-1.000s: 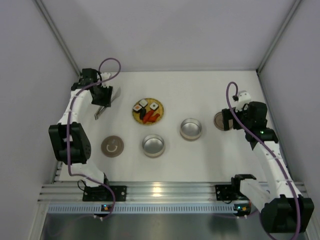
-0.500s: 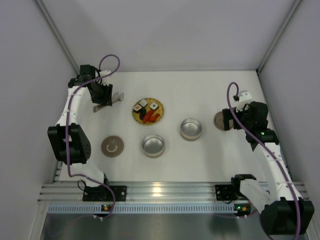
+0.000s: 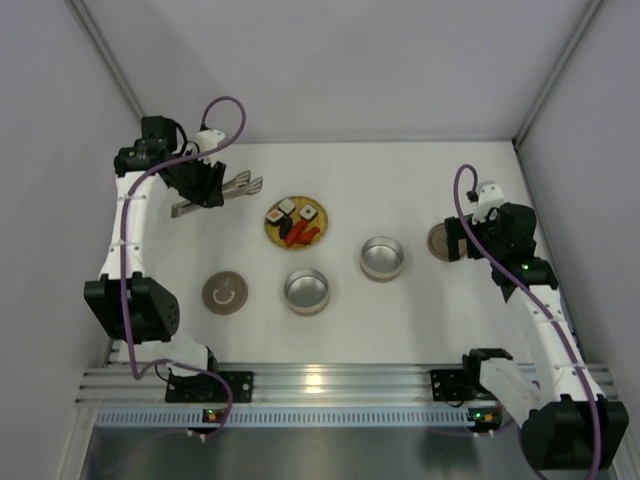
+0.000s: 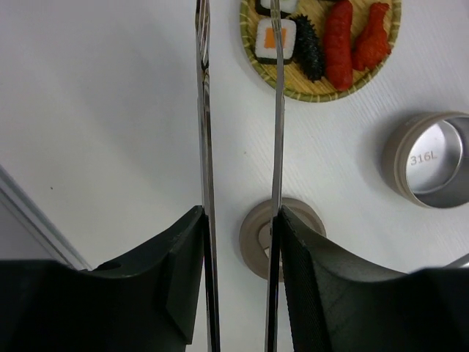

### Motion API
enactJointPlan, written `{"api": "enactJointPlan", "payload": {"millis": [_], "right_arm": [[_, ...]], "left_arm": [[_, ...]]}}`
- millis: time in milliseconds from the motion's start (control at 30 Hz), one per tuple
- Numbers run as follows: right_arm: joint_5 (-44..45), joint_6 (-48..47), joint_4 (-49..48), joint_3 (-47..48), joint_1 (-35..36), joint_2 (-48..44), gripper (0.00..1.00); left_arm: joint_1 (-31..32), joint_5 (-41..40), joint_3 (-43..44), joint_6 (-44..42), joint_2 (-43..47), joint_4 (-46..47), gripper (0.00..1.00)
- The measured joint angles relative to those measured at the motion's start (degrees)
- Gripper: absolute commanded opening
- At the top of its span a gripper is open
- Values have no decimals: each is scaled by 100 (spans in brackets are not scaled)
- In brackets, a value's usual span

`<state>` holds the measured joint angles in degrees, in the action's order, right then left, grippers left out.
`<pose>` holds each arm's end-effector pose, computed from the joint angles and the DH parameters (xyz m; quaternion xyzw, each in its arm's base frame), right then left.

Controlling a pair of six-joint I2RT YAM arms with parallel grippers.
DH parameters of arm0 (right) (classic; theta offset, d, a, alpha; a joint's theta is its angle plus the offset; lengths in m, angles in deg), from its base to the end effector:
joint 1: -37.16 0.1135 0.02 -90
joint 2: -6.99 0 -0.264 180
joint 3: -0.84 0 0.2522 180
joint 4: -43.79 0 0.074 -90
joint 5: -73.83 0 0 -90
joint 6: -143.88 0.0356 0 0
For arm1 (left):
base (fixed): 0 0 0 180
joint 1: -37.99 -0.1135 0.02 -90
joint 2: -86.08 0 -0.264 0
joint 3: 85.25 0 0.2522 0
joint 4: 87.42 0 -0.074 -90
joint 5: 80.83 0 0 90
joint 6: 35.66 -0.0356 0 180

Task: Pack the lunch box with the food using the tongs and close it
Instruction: Pick up the fake food from the plate.

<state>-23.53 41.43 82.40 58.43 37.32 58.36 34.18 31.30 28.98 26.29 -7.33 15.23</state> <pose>0.1982 0.0051 0.2885 -0.1268 0.8658 0.0044 0.4841 0.3306 0.0086 0.3774 0.2514 0.9073 -0.0992 0.3222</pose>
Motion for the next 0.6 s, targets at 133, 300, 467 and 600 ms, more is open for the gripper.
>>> {"api": "enactJointPlan", "payload": {"millis": [133, 300, 467, 600], "right_arm": [[0, 0, 0, -2, 0, 0, 99], [0, 0, 0, -4, 0, 0, 99], [0, 0, 0, -4, 0, 0, 99], [9, 0, 0, -4, 0, 0, 99]], "left_arm": [[4, 313, 0, -503, 90, -369, 46], [68, 562, -83, -1064, 92, -531, 46], [251, 551, -212, -1528, 57, -586, 56], [345, 557, -120, -1735, -216, -763, 59]]}}
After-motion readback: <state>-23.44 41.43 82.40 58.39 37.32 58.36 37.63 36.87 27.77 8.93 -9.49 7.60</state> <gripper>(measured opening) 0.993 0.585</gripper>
